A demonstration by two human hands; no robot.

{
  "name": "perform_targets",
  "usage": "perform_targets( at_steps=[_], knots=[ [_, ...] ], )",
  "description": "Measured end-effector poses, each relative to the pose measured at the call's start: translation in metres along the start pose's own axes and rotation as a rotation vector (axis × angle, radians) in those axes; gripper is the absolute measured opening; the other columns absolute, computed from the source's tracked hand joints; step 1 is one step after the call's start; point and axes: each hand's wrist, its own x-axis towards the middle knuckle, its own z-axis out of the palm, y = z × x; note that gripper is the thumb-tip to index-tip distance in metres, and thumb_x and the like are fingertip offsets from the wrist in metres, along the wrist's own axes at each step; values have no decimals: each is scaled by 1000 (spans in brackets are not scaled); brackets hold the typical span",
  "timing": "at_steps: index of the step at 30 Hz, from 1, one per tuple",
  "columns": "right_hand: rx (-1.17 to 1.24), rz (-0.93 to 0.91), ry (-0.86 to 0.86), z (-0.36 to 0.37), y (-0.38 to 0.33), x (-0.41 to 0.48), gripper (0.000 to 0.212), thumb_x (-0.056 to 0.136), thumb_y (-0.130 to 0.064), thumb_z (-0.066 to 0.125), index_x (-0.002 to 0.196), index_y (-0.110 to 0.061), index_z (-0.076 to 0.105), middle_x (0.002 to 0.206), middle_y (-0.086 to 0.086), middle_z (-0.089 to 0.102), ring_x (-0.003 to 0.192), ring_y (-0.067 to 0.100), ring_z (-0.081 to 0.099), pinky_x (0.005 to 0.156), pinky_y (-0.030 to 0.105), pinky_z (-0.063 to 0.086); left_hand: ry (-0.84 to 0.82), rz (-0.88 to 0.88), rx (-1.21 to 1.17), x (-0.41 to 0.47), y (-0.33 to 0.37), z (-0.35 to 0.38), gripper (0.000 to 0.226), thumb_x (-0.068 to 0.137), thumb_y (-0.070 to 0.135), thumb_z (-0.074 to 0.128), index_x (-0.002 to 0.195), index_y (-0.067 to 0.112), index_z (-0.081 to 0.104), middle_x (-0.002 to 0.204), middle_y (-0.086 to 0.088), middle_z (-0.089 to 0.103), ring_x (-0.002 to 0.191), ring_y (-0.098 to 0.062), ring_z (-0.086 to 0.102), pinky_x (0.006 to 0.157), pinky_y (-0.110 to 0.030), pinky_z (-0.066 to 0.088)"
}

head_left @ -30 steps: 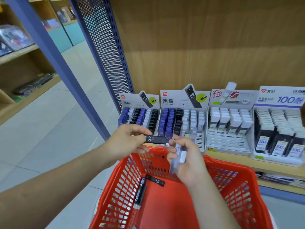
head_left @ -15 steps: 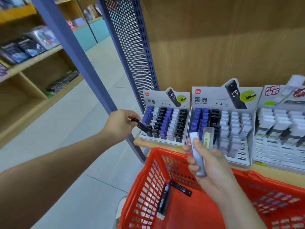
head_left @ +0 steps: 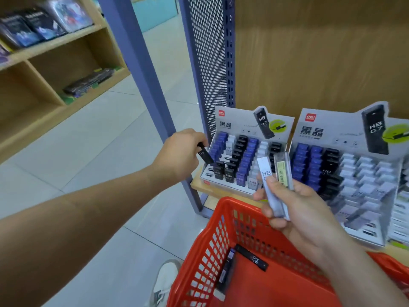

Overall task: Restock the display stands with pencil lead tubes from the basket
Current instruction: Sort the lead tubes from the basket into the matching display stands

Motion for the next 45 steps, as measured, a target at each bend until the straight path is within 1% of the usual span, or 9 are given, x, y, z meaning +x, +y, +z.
perform_targets(
  at_steps=[7,15,22,29,33,35,38,41,45],
  knots=[
    [64,76,-30,-7,18,3,20,94,-12,57,107,-3,70,74,10,66,51,14,54,37,19,38,-129,87,152,-6,-11,23,35,86,-3,53,109,19,65,104,-3,62,92,-24,61,77,-36,50],
    [116,104,-62,-12,27,3,24,92,-14,60,109,-1,70,76,9,64,56,15,58,41,20,45,-250,216,290,-6,-14,28,40,74,-5,54,107,16,65,101,-5,65,91,-26,61,75,-39,52],
    [167,106,-45,-9,26,0,15,89,-7,63,101,-4,71,74,8,66,60,14,65,48,20,52,-190,-16,113,-2,-10,39,19,92,4,54,105,17,60,93,-2,69,86,-23,63,71,-31,50],
    [113,9,73,-4,22,1,17,83,-6,71,100,-7,69,64,5,63,56,12,55,43,16,39,-184,-25,121,-5,3,37,27,90,11,56,113,20,66,115,-1,66,102,-21,60,82,-27,46],
    [35,-69,128,-7,19,2,14,81,-10,77,93,-7,72,61,-2,55,51,5,48,44,13,37,-116,-18,-229,-8,39,9,25,93,12,54,109,25,69,109,8,65,99,-10,59,80,-15,44],
    [21,-93,135,-6,15,2,16,78,-14,80,93,-10,73,60,-9,57,49,2,49,42,11,36,-288,-21,-542,-14,61,-3,17,94,22,58,104,23,72,101,8,70,93,-8,64,79,-18,50],
    [35,-113,150,-7,7,-1,17,80,-17,78,93,-11,71,53,-15,54,42,0,47,39,9,33,-496,-39,-715,-24,78,-9,18,89,24,65,104,16,70,90,3,69,72,-18,68,67,-27,58],
    [130,-106,159,-8,3,-5,14,84,-19,74,93,-10,68,62,-3,49,43,4,30,37,13,25,-468,-125,-879,-26,76,-11,15,85,10,69,99,7,65,76,-3,67,61,-15,65,61,-23,56],
    [114,-87,149,-5,7,-7,14,93,-26,65,94,-13,65,72,0,70,39,2,28,35,13,24,-362,-185,-961,-21,73,-17,9,88,0,62,95,5,63,74,-9,66,60,-9,65,60,-18,54]
  ],
)
